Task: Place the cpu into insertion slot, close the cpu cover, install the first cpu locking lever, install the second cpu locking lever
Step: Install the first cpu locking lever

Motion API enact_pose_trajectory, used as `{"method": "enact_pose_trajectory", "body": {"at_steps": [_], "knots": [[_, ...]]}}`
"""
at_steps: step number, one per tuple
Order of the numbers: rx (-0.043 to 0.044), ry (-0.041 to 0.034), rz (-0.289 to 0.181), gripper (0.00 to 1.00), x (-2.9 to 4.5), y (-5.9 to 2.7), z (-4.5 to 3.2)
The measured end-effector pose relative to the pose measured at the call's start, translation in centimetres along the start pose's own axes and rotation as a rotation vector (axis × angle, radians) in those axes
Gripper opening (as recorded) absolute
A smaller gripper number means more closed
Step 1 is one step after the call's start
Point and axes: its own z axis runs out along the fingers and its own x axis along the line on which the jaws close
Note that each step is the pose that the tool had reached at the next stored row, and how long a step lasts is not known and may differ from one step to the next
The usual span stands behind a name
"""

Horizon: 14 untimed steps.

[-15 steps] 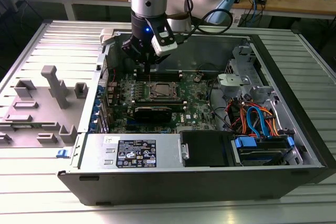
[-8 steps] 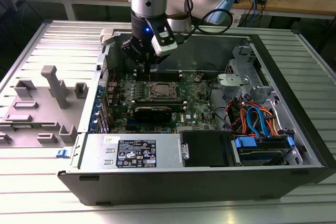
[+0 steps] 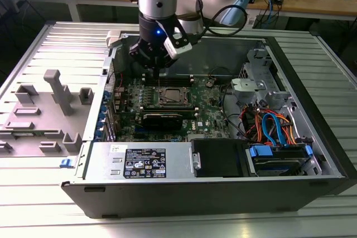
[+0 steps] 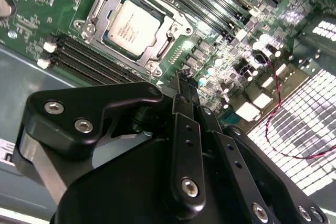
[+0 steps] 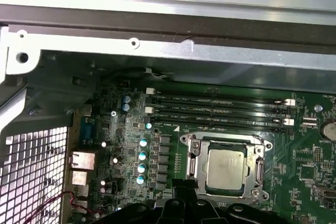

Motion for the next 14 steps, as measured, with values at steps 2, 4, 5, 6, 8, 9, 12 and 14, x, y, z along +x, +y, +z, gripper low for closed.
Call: {"method": "enact_pose_trajectory", "body": {"at_steps": [2,4,5,6,8,9,12,14], "knots": [[0.0002,-0.0002,-0.016,0.11,0.13,0.02,0.03],[0.0005,0.0000,-0.025,0.11,0.30,0.03,0.06],[0.0007,0.0001,-0.028,0.11,0.33,0.04,0.06],[0.0010,0.0002,-0.037,0.11,0.40,0.08,0.06],[0.0011,0.0001,-0.048,0.11,0.46,0.16,0.09],[0.0011,0.0001,-0.048,0.11,0.45,0.18,0.10],[0.0012,0.0002,-0.046,0.11,0.45,0.31,0.12],[0.0010,0.0002,-0.040,0.11,0.43,0.49,0.13]]}}
